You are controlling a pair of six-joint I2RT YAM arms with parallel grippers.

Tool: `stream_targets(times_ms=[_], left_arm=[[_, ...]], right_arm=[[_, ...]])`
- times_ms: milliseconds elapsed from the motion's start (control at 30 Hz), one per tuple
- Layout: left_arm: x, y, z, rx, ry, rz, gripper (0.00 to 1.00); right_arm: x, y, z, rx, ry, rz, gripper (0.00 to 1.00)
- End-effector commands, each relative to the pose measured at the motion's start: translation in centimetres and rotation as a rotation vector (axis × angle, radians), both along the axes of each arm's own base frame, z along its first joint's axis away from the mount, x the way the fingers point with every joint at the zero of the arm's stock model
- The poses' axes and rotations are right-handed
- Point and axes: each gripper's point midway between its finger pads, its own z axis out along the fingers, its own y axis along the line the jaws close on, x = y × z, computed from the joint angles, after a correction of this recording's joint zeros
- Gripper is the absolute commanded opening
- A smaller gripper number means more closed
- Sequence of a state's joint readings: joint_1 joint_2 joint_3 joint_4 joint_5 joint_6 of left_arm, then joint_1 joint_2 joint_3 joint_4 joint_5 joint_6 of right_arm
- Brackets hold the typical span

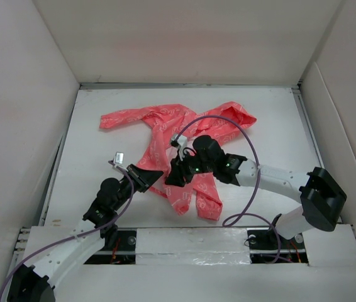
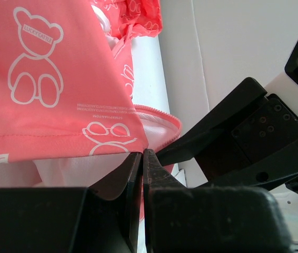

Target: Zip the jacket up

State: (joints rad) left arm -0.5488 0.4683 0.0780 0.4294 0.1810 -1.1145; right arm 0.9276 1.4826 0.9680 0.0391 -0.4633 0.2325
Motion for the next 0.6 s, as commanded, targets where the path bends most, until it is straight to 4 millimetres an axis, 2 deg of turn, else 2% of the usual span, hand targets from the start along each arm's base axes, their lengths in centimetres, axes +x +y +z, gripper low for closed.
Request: stream_targets(times_ms=[0, 267, 567], left_arm=[[-0.2, -0.4, 2.6, -0.037, -0.087, -0.029, 0.0], [-0.3, -0.4, 2.9, -0.043, -0.096, -0.03, 0.0], [-0.2, -0.4, 2.9, -0.041, -0.094, -0.027, 0.0]], right_arm=[[0.9, 0.3, 1.5, 0.044, -0.05, -0.009, 0.47], [1.5, -0.2, 0.4, 0.002, -0.045, -0.028, 0.49], [1.1, -0.3, 0.2, -0.017, -0.046, 0.0, 0.48]])
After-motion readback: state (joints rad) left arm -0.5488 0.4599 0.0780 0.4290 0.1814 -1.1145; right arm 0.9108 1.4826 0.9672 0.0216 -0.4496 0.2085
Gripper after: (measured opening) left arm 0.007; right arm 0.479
